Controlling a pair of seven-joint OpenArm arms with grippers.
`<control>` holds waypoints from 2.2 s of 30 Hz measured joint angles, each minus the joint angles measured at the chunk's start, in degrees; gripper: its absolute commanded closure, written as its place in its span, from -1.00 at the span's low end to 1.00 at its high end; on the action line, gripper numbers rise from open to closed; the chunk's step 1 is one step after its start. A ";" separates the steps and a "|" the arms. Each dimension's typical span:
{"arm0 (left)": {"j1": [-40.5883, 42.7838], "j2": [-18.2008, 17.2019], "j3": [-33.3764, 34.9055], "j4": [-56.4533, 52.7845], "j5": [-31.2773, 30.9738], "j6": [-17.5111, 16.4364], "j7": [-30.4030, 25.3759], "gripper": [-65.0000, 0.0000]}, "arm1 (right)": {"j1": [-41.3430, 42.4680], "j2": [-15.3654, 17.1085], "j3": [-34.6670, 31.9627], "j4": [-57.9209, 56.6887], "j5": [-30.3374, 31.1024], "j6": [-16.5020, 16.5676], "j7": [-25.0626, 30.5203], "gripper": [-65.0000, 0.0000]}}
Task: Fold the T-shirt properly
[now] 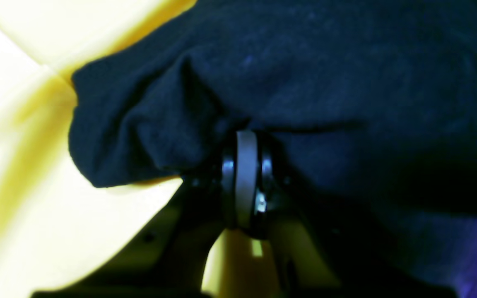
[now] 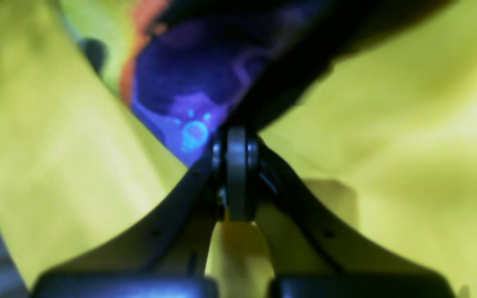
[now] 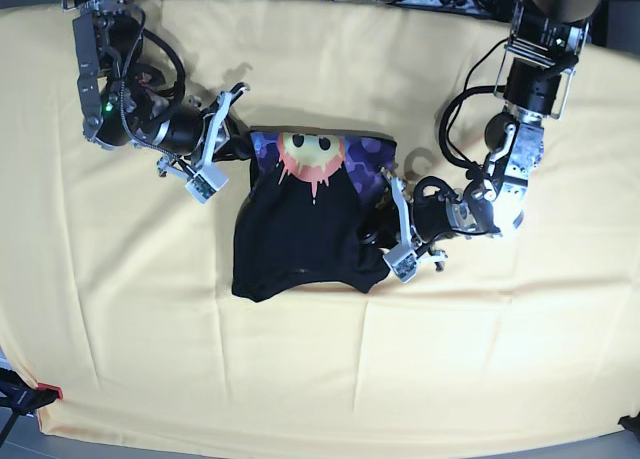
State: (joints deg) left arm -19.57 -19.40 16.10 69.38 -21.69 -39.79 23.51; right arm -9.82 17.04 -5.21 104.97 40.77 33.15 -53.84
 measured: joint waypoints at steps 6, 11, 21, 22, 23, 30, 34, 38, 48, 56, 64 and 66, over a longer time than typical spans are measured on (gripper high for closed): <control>-0.74 -2.12 -1.88 6.67 -14.99 0.31 20.98 1.00 | -0.79 -1.57 7.52 5.44 -1.29 -4.42 0.83 1.00; -0.92 -6.67 -8.09 17.07 -35.52 0.24 42.51 1.00 | -1.86 -1.53 14.38 9.22 9.09 -1.44 -0.85 1.00; 9.84 -13.29 -24.98 23.12 -61.24 0.15 57.37 1.00 | -11.04 -1.90 32.35 12.52 43.23 6.71 -17.11 1.00; 11.89 -13.27 -27.52 24.55 -61.46 0.59 57.37 1.00 | -12.04 -1.90 34.86 12.52 42.99 6.64 -19.50 1.00; 13.79 -13.27 -30.05 26.10 -61.83 0.57 57.13 1.00 | -13.20 -1.88 37.48 12.52 42.18 6.58 -20.46 1.00; 31.67 -15.39 -43.43 41.35 -61.72 1.84 57.09 1.00 | -24.61 -1.92 51.10 17.59 42.62 6.56 -20.11 1.00; 45.05 -15.80 -49.44 50.07 -62.29 1.81 56.61 1.00 | -33.66 -1.60 56.17 21.35 42.51 6.51 -20.41 1.00; 57.66 -15.87 -55.34 54.75 -61.90 1.84 56.83 1.00 | -41.97 -1.66 58.36 23.30 42.86 6.60 -20.24 1.00; 87.21 -11.78 -63.04 57.77 -61.96 2.45 56.15 1.00 | -61.09 -2.75 58.36 23.21 43.21 6.60 -26.38 1.00; 93.48 -5.20 -58.03 53.48 -60.43 0.11 55.65 1.00 | -63.78 -1.22 45.00 9.25 43.65 6.58 -25.88 1.00; 87.97 -4.66 -35.34 33.03 -35.89 2.19 38.62 1.00 | -54.66 4.11 22.97 -16.85 17.14 6.38 -4.85 1.00; 82.55 -3.89 -30.05 26.49 -30.99 2.32 31.98 1.00 | -48.98 4.22 19.17 -23.23 13.11 6.69 -0.61 1.00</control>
State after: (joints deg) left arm 62.98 -23.29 -13.96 95.88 -52.69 -37.47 55.48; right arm -58.81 21.26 13.96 81.73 53.89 39.83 -54.46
